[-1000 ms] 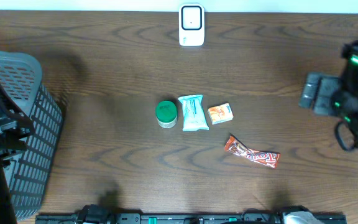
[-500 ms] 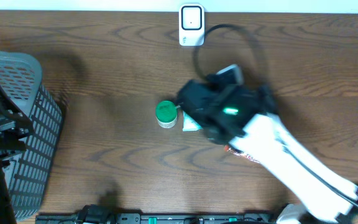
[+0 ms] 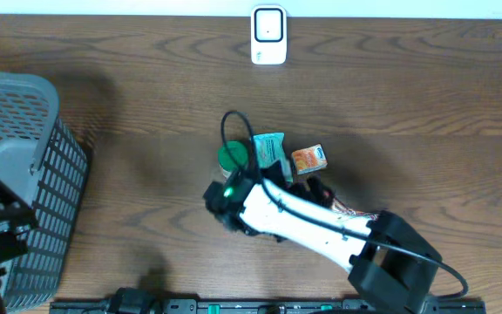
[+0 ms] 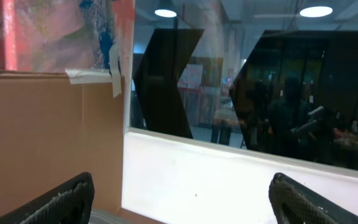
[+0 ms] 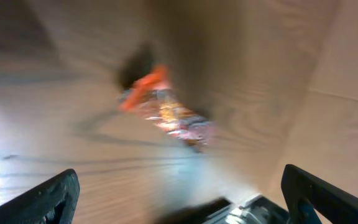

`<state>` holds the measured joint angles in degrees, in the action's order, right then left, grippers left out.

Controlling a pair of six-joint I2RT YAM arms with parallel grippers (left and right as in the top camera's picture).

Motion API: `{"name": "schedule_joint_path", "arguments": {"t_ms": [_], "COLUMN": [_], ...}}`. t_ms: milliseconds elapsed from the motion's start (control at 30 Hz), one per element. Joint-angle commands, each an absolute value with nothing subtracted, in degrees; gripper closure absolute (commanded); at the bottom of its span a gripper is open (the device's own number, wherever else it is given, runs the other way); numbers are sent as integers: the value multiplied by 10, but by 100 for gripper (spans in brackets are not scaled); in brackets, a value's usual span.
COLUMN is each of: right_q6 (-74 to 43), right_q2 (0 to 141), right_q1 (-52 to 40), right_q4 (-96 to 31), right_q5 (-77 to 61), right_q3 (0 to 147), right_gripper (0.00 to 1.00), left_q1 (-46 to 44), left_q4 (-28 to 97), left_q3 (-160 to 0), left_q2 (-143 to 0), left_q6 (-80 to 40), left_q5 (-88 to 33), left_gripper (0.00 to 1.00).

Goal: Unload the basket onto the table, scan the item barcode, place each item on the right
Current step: 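Reach the right gripper down toward the red Top bar on the table, then close the right gripper on the Top bar and lift it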

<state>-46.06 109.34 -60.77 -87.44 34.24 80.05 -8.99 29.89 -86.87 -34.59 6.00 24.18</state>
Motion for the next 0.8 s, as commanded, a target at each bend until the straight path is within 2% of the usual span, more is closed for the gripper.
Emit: {"name": "schedule_joint_path", "arguments": {"t_ms": [0, 267, 767], "right_q6": [-473, -464, -436], "right_q2": [1094, 1107, 1110], "right_q1": [-614, -595, -505], "right_q4": [-825, -766, -708], "right_q5": [305, 303, 295], "right_q3": [765, 732, 662], "right_gripper": [1, 1, 1], "left_q1": [-87, -87, -87], "left_q4": [288, 281, 281], "left_q3": [-850, -847, -847], "left_q2": [-347, -347, -341], "left_q6": [55, 55, 55], "left_q5": [245, 245, 245], "left_gripper": [10, 10, 10]}}
